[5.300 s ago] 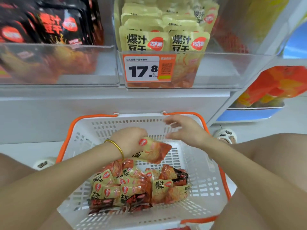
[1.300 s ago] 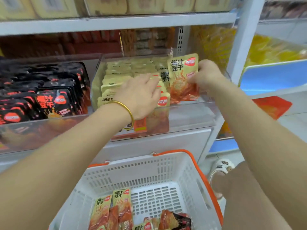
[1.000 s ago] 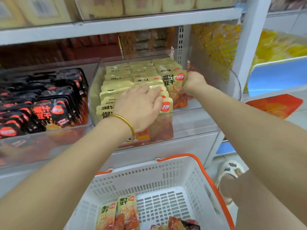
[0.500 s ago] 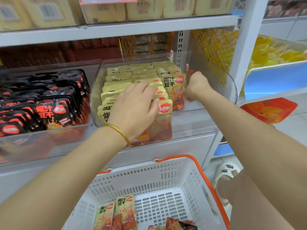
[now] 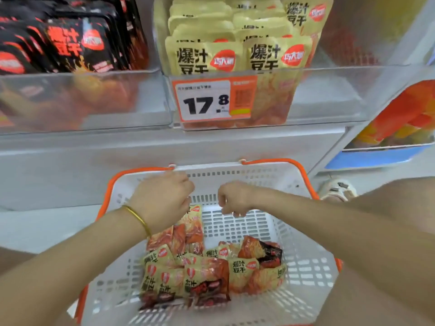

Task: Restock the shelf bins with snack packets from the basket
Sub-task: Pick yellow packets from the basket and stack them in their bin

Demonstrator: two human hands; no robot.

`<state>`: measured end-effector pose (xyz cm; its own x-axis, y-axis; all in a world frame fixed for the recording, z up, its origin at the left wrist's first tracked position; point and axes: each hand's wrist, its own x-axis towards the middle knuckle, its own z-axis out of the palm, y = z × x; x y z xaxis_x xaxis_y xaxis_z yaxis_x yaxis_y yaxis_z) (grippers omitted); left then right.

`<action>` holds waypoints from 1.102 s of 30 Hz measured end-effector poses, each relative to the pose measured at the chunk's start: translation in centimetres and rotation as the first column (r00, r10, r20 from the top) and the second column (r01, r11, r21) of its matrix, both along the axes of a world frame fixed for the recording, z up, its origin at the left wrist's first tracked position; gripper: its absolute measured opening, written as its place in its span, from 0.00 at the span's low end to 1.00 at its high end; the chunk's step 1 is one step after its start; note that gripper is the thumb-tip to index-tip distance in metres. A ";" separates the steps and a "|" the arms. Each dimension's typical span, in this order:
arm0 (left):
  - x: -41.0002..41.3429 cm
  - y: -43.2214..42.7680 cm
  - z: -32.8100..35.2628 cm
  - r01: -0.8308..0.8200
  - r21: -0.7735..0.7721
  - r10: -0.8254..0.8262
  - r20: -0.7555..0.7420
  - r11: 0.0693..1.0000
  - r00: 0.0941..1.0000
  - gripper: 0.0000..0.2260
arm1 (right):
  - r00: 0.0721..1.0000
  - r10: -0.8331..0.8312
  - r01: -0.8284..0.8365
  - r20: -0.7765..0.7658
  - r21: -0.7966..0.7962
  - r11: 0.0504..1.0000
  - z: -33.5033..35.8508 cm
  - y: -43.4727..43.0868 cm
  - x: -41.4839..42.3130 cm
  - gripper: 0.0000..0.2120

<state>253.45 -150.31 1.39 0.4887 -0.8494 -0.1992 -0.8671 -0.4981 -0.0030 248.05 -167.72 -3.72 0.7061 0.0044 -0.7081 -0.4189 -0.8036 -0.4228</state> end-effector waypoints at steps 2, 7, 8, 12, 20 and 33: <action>0.8 0.5 -0.8 -0.049 0.116 0.047 0.014 0.992 0.999 0.15 | 0.998 -0.009 0.007 -0.058 -0.042 0.999 -4.8 1.0 0.7 0.15; 1.2 1.8 -1.6 -0.104 0.283 0.103 0.018 0.954 0.995 0.15 | 0.890 -0.436 0.441 -0.135 0.007 0.898 -14.2 6.0 2.4 0.14; 1.2 2.2 -1.7 -0.108 0.301 0.107 0.020 0.948 0.994 0.14 | 0.834 -0.524 0.538 -0.173 0.043 0.842 -15.5 7.2 2.6 0.11; 1.4 3.1 -1.6 -0.130 0.288 0.144 -0.028 0.949 0.989 0.14 | 0.581 -0.789 0.813 -0.198 0.103 0.573 -18.5 10.8 4.2 0.11; 2.4 3.7 -2.1 -0.170 0.328 0.204 -0.072 0.929 0.976 0.13 | 0.741 -0.658 0.670 -0.132 0.098 0.736 -16.8 8.8 4.1 0.11; 0.4 -1.7 2.1 -0.590 -0.133 0.348 -0.697 0.796 0.627 0.12 | 0.860 -0.509 0.404 -0.026 0.643 0.650 5.4 -1.7 -3.7 0.05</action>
